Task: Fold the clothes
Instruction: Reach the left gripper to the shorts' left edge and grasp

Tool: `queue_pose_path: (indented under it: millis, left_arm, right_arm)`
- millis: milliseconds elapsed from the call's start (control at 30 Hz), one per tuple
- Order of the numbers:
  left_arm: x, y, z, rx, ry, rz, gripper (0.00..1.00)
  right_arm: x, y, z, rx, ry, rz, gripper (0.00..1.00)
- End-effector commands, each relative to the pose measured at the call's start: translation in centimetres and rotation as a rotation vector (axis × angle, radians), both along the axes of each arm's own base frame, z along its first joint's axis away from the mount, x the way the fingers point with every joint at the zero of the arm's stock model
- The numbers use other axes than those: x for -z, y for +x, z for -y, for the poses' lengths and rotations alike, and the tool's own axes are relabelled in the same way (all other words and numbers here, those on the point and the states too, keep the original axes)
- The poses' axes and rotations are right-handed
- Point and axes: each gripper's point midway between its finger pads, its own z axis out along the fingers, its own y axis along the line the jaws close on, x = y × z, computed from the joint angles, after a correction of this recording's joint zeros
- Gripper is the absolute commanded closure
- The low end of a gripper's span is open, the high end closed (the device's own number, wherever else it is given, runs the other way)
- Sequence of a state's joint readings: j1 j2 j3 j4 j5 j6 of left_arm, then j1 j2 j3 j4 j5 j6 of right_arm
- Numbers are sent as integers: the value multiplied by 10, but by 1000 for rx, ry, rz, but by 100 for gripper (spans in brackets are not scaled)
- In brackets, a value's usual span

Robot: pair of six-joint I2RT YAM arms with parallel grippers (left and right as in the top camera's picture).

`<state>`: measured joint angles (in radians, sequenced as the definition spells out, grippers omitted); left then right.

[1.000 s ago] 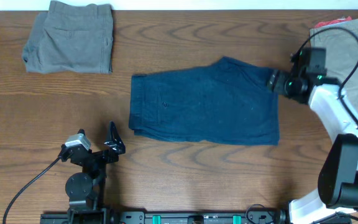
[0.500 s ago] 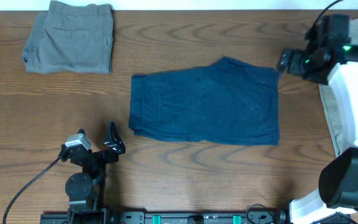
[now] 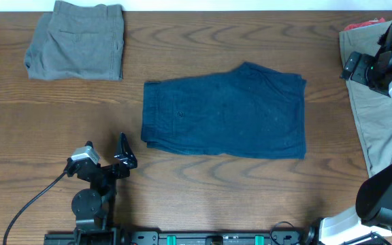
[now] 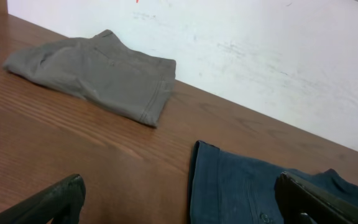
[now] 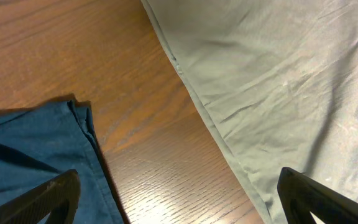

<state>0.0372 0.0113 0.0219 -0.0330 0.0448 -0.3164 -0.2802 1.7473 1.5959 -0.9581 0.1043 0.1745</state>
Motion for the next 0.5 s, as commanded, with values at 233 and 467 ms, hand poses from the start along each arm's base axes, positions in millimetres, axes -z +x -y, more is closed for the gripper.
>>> queue_pose_path:
  millis: [233, 467]
  left_arm:
    - [13, -7, 61, 314, -348, -81, 2]
    - [-26, -16, 88, 504, -375, 17, 2]
  right_arm:
    - [-2, 1, 4, 0, -15, -2, 1]
    - [-2, 0, 4, 0, -15, -2, 1]
